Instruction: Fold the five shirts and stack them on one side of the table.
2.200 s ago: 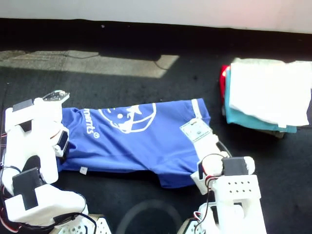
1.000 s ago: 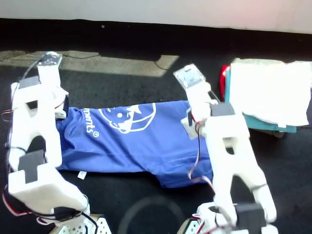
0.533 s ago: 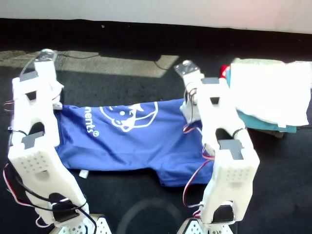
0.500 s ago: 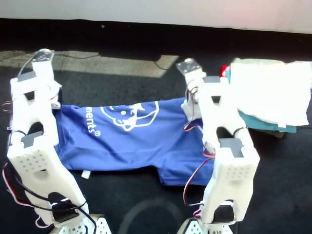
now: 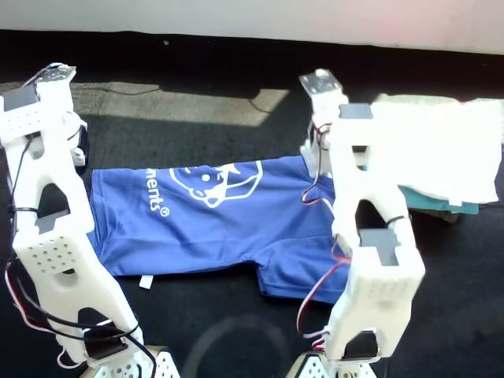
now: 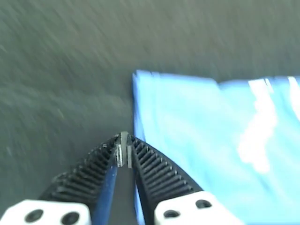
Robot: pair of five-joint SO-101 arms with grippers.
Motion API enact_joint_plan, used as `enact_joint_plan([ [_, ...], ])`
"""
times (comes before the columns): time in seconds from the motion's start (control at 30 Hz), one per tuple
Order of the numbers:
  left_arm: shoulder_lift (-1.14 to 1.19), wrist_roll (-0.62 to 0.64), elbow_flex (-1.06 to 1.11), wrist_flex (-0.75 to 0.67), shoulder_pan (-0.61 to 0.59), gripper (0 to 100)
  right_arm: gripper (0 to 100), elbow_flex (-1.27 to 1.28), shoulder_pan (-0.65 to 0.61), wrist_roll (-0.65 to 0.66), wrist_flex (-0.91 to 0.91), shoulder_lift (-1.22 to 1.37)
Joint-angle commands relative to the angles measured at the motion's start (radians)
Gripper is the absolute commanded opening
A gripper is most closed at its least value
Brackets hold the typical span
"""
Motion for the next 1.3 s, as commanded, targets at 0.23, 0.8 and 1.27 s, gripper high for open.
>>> enact_joint_plan([
  [0.23,-0.203,-0.044,0.343,0.054,0.068,1,0.5,-0.038,-0.059,-0.005,0.096,-0.188],
  [0.8,-0.255,0.000,0.757,-0.574,0.002,1,0.5,-0.038,-0.058,-0.003,0.229,-0.196],
  [1.27,-0.251,0.074,0.582,-0.350,-0.051,1,0.5,0.125,-0.064,-0.003,0.234,-0.372],
])
